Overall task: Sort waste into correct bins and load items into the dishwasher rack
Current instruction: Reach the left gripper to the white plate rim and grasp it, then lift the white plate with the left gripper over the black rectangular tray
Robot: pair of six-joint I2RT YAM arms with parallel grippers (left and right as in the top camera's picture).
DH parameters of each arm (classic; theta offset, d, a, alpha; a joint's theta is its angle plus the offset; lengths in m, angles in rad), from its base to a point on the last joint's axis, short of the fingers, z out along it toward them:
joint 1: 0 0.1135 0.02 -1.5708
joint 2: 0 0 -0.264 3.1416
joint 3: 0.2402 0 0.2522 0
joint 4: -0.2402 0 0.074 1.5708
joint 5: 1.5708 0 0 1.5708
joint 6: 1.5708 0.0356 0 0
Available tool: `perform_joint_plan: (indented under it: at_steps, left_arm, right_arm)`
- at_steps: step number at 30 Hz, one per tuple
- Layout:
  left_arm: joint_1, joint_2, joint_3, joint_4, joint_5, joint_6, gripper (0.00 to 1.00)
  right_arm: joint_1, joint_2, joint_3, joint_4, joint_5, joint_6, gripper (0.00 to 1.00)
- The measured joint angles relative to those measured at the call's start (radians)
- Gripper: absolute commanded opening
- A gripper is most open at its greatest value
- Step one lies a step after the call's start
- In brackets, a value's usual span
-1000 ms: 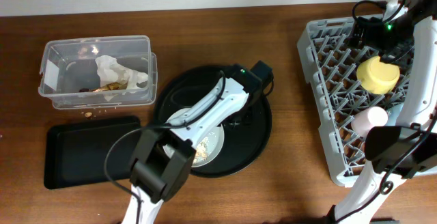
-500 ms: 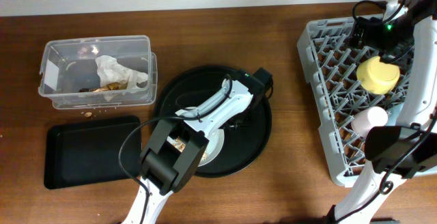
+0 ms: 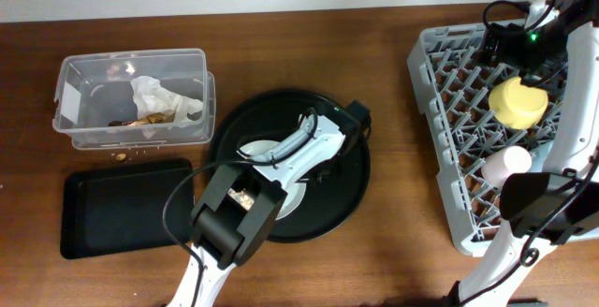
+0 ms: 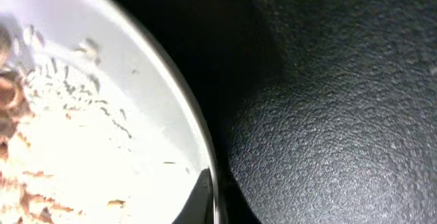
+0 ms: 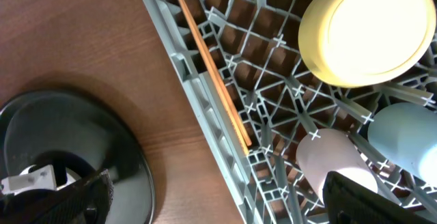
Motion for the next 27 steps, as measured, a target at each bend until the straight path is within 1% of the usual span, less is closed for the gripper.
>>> perform_joint_plan:
  at_steps: [9,16,18,23,27]
  left_arm:
    - [0.011,0.000,0.003,-0.095,-0.006,0.001,0.01]
    - [0.011,0.000,0.064,-0.208,-0.009,-0.002,0.00]
    - [0.011,-0.005,0.074,-0.220,-0.012,-0.002,0.01]
    - [0.015,-0.089,0.076,-0.253,-0.014,-0.002,0.01]
    - [0.057,-0.205,0.081,-0.286,-0.014,-0.002,0.00]
  right_arm:
    - [0.000,0.000,0.000,0.000,0.000,-0.001,0.99]
    - [0.000,0.000,0.000,0.000,0.000,0.000,0.99]
    - [0.000,0.000,0.000,0.000,0.000,-0.001,0.99]
    - [0.000,0.000,0.000,0.000,0.000,-0.001,0.99]
    - [0.000,0.000,0.000,0.000,0.000,0.000,0.99]
